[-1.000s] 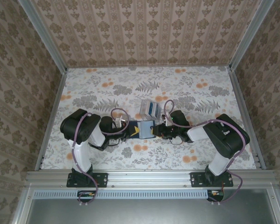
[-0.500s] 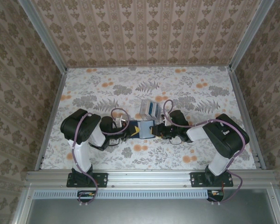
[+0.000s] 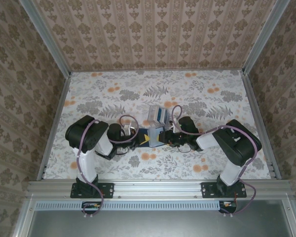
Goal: Put the credit cards into the card holder
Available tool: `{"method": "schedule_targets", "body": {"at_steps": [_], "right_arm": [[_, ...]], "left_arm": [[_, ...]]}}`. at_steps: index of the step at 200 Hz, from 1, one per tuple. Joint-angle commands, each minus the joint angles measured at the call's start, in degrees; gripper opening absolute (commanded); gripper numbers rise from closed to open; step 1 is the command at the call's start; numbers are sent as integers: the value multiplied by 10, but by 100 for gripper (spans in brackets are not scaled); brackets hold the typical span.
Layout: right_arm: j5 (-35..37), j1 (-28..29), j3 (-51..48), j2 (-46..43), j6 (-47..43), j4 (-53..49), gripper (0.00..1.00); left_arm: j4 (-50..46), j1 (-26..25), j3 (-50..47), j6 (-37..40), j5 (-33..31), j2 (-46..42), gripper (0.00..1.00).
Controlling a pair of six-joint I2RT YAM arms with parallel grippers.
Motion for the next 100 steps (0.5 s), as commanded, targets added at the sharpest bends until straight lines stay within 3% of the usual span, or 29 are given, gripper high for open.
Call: {"method": "schedule_targets", "body": {"at_steps": [1,36,100], "right_arm": [[20,14,-6,38,3,-8,43],[2,15,-7,40,2,16,52],[-13,21,5,61,0,22,56]], "left_arm": [[-8,-10,5,10,3,21,0],[-8,-11,6,10,-1,24,0],[-8,-5,0,11,-3,21,4]]}}
